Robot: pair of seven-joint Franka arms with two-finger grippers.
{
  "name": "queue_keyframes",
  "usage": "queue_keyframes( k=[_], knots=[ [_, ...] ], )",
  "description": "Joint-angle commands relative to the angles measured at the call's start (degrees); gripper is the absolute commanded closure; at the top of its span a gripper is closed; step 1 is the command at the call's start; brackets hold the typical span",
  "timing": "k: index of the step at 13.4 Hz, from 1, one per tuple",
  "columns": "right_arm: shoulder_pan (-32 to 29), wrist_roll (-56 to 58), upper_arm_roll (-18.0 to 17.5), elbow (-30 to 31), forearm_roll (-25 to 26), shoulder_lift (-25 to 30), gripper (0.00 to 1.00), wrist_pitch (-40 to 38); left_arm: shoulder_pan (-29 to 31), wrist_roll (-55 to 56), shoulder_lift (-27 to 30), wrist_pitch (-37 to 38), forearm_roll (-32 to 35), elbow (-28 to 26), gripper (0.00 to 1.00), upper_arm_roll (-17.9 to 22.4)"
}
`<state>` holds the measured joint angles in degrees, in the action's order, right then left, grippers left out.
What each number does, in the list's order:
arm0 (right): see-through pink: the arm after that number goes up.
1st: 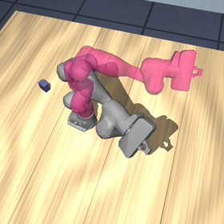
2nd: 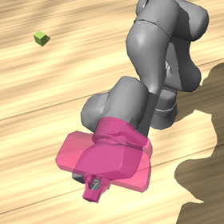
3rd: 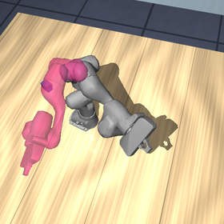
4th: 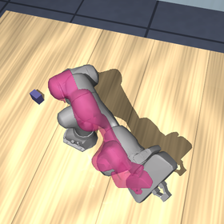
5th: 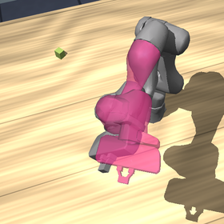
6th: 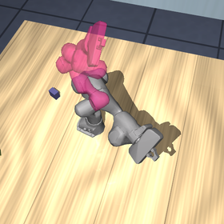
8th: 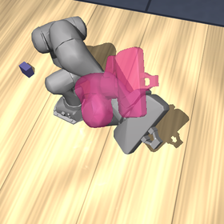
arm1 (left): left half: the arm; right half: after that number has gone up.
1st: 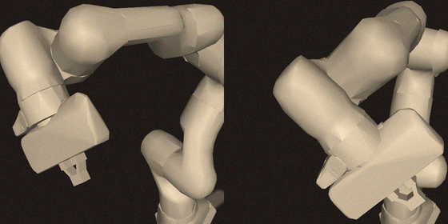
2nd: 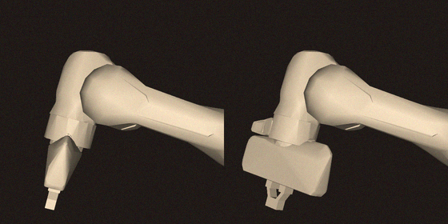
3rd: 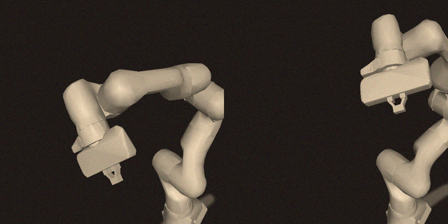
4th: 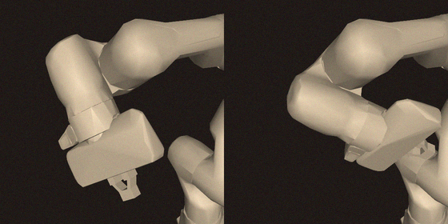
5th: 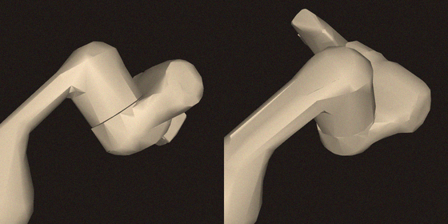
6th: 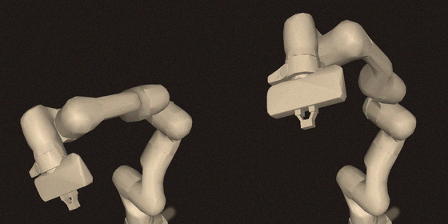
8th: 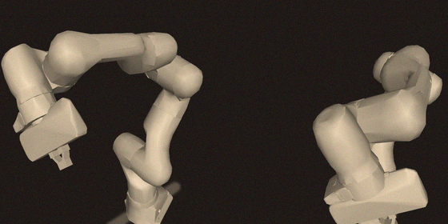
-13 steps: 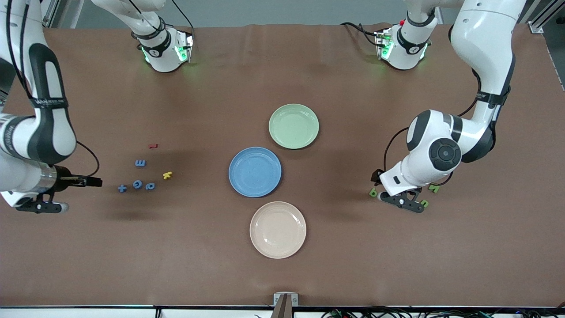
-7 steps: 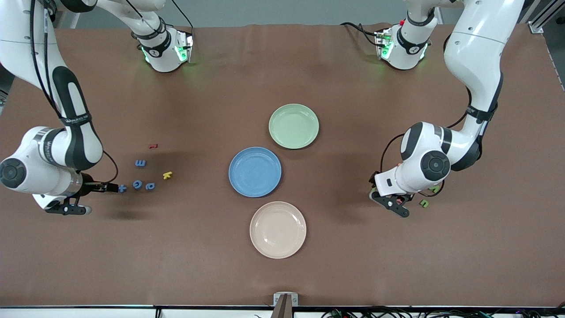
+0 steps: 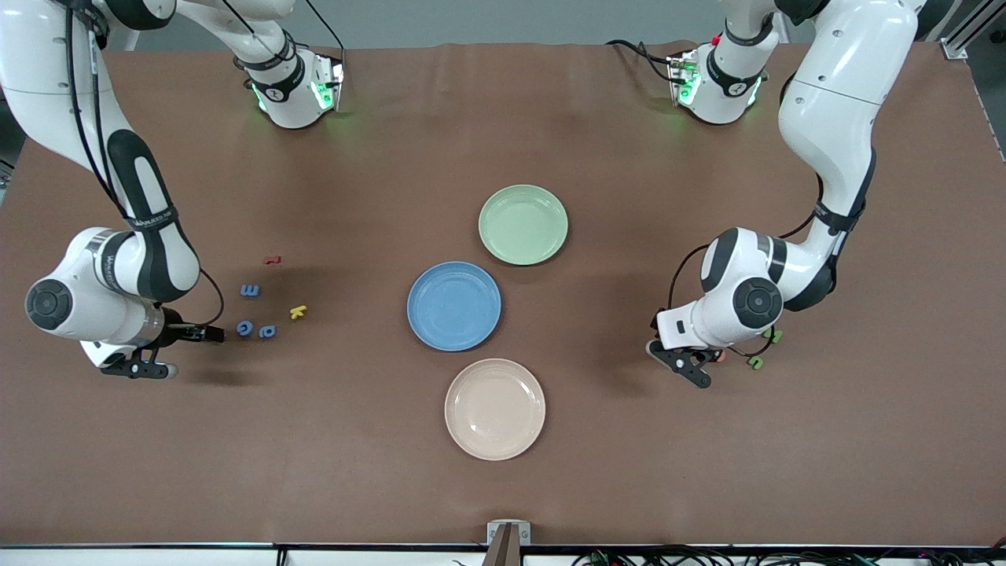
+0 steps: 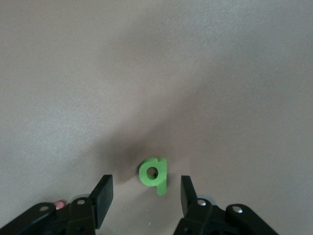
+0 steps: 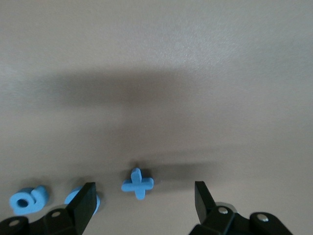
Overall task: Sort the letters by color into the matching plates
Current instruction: 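Grasp the green b and blue plus with the left and right grippers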
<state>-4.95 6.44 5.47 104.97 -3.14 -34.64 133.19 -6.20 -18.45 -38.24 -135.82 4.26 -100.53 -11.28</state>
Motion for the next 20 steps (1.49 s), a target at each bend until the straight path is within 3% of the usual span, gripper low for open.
queue_keyframes(
  k=[1,5,7,10,15,20],
  knots=[
    [-0.49,1.2,-0.38,0.06,-0.81,-0.6,0.12,0.67,-0.39,-0.53,-0.35,-2.25,0.93,-0.55,0.42,0.03],
    [-0.58,1.38,-0.38,0.06,-1.42,-1.66,0.15,0.58,-0.74,-0.53,-1.05,-3.31,0.93,-0.55,0.5,0.12],
    [-0.5,1.46,-0.38,0.15,-1.95,-1.66,0.17,0.49,-0.74,-0.44,-1.4,-3.4,0.93,-0.63,0.65,0.12],
    [-0.5,1.47,-0.38,0.15,-1.95,-1.75,0.26,0.41,-0.74,0.08,-1.05,-3.31,0.93,-1.07,1.0,0.12],
    [-0.5,1.47,-0.38,0.23,-1.95,-2.01,0.43,0.4,-3.29,5.34,1.4,0.54,0.84,-0.9,1.0,0.03],
    [-0.32,1.47,-0.46,0.15,-2.04,-2.1,0.54,0.4,-8.2,17.37,5.27,7.31,0.76,-0.99,0.99,-0.14]
  ],
)
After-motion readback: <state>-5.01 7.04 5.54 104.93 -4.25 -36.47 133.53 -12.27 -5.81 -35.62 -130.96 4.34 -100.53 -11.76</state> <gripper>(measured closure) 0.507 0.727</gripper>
